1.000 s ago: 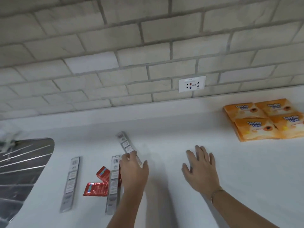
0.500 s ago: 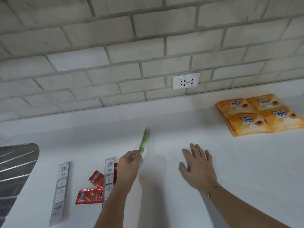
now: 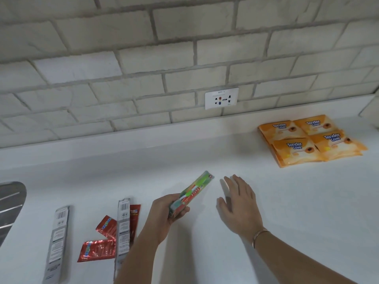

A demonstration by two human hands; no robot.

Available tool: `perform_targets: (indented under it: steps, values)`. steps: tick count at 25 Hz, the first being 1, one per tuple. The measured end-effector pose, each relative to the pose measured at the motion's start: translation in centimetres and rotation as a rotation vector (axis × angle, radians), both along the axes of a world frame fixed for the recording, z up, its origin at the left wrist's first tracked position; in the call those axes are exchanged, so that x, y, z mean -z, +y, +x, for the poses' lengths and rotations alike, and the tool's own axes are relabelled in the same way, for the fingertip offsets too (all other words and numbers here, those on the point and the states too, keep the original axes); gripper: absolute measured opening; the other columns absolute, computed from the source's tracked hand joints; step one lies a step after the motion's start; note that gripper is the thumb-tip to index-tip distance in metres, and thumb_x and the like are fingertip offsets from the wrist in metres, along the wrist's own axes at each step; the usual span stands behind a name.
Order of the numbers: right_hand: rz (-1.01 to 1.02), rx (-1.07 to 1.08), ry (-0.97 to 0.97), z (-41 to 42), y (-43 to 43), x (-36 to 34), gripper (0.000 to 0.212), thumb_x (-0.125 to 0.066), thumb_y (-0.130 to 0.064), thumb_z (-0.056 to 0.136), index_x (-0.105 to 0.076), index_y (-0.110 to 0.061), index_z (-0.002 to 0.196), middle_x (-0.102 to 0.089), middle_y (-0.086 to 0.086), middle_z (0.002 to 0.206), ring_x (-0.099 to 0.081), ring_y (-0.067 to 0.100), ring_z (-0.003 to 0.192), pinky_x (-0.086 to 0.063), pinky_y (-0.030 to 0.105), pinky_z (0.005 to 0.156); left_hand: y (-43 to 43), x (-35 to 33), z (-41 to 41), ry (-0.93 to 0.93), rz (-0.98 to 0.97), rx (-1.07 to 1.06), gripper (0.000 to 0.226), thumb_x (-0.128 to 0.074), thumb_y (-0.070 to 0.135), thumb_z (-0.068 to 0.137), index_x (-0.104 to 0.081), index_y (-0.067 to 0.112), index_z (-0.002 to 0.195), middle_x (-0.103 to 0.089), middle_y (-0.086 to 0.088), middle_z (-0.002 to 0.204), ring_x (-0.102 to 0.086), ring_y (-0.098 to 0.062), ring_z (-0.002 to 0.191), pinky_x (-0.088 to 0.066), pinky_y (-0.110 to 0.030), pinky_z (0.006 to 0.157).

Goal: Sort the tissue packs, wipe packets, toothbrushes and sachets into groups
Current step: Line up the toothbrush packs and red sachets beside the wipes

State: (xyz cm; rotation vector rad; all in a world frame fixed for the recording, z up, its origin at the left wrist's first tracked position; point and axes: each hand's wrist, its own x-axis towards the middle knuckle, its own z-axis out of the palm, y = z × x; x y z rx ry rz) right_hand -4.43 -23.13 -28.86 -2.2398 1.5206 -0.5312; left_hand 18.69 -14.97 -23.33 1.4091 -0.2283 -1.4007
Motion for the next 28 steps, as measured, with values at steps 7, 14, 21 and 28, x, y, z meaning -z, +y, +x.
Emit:
perform_targets:
  steps: [7,14,21,28]
  values:
    - [-0.136,-0.019,0.038,-0.3,-0.1,0.7,0.030,-0.057,-0.041,0.092,-0.061,-0.038,0.122,-0.053,-0.011,0.127,-0.048,0.016,0.131,-0.029,0.057,0.112,-2.2,1.1,-0.2,-0.187,0.047,0.122,0.038,-0.071,0.032,0.095,-0.068,-0.003,0.108,-0.076,-0.024,0.094,-0.073,-0.032,0.073,-0.058,-0.031,0.058]
    - [-0.257,0.164,0.074,-0.2,0.3,0.3,0.016,-0.069,-0.044,0.086,-0.069,-0.031,0.095,-0.057,-0.012,0.074,-0.054,0.018,0.072,-0.034,0.039,0.073,-2.8,3.0,-1.5,-0.917,0.024,0.025,0.034,-0.068,0.029,0.093,-0.059,0.020,0.125,-0.058,-0.004,0.114,-0.064,-0.025,0.096,-0.051,-0.034,0.083]
    - [-0.203,-0.041,-0.195,-0.4,0.5,-0.3,0.014,-0.055,-0.032,0.091,-0.062,-0.030,0.103,-0.055,-0.020,0.076,-0.051,0.006,0.075,-0.040,0.039,0.075,-4.1,3.6,-6.8,-1.382,-0.062,0.440,0.050,-0.052,0.061,0.087,-0.066,0.031,0.124,-0.067,0.010,0.115,-0.058,-0.017,0.112,-0.047,-0.038,0.093]
    - [-0.175,0.096,-0.036,-0.2,0.6,0.2,0.024,-0.048,-0.033,0.094,-0.059,-0.031,0.115,-0.054,-0.013,0.107,-0.051,0.013,0.104,-0.037,0.043,0.085,-6.3,4.4,-7.6,-1.721,-0.061,0.482,0.041,-0.064,0.033,0.073,-0.068,0.027,0.113,-0.064,0.003,0.100,-0.062,-0.027,0.091,-0.047,-0.040,0.069]
